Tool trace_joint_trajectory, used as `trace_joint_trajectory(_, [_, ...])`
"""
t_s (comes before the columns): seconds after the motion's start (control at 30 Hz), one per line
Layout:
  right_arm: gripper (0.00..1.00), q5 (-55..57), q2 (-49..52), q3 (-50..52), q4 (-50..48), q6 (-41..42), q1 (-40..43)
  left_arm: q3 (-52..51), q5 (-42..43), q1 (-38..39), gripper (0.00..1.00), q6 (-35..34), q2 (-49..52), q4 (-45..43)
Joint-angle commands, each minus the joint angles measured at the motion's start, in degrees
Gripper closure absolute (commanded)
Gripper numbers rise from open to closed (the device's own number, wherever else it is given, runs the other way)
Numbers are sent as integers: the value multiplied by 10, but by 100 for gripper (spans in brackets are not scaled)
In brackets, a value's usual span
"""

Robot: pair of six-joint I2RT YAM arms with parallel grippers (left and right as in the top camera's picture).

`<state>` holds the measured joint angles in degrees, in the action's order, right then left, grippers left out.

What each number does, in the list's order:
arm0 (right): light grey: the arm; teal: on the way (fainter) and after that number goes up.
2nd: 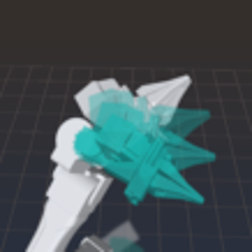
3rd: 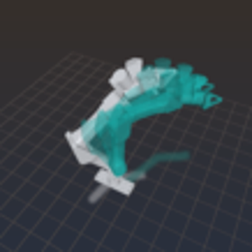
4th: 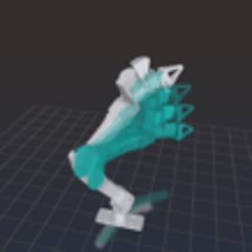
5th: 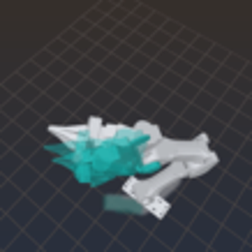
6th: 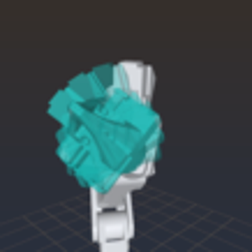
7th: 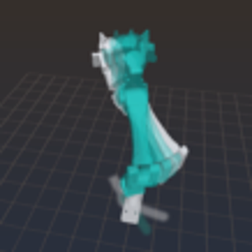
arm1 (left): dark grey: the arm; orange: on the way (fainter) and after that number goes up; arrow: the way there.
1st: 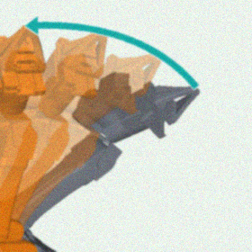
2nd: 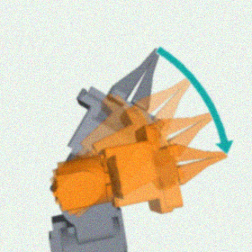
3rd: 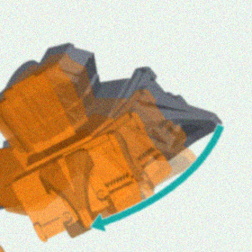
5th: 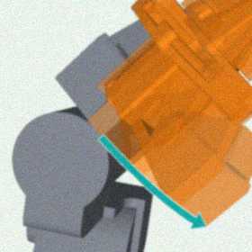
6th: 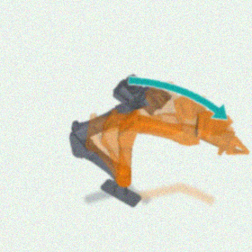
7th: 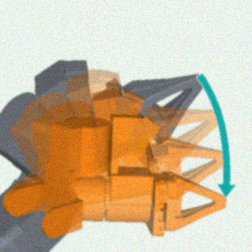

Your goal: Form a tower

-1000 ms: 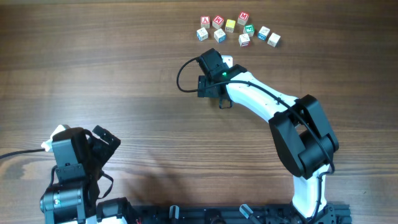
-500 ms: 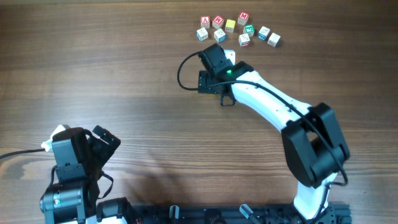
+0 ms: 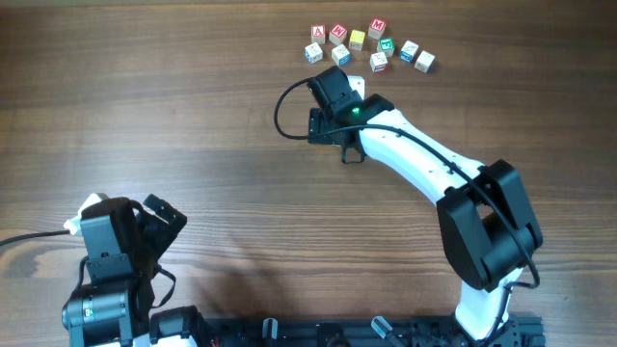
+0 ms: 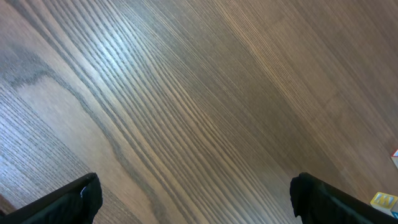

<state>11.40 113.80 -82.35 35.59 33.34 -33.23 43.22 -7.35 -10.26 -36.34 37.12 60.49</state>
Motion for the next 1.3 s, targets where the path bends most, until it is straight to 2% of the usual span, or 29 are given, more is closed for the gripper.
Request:
trace_joint_trajectory(0.0, [14, -7, 11, -6, -2, -2, -2, -3, 5, -4, 0, 5, -3, 0])
trace_joint_trajectory(0.17, [28, -7, 11, -5, -4, -4, -2, -3, 5, -4, 0, 5, -3, 0])
trace_joint_trajectory(0.3, [33, -7, 12, -2, -4, -6, -2, -3, 5, -4, 0, 5, -3, 0])
trace_joint_trajectory(0.67, [38, -9, 12, 13, -15, -4, -2, -3, 5, -4, 0, 5, -3, 0])
trace_joint_trajectory(0.77, [44, -9, 12, 14, -14, -3, -2, -3, 5, -4, 0, 5, -3, 0])
trace_joint_trajectory(0.93, [49, -9, 12, 14, -14, -4, -2, -3, 5, -4, 0, 5, -3, 0])
trace_joint_trajectory(1.27, [54, -9, 12, 14, -14, -4, -2, -3, 5, -4, 0, 5, -3, 0])
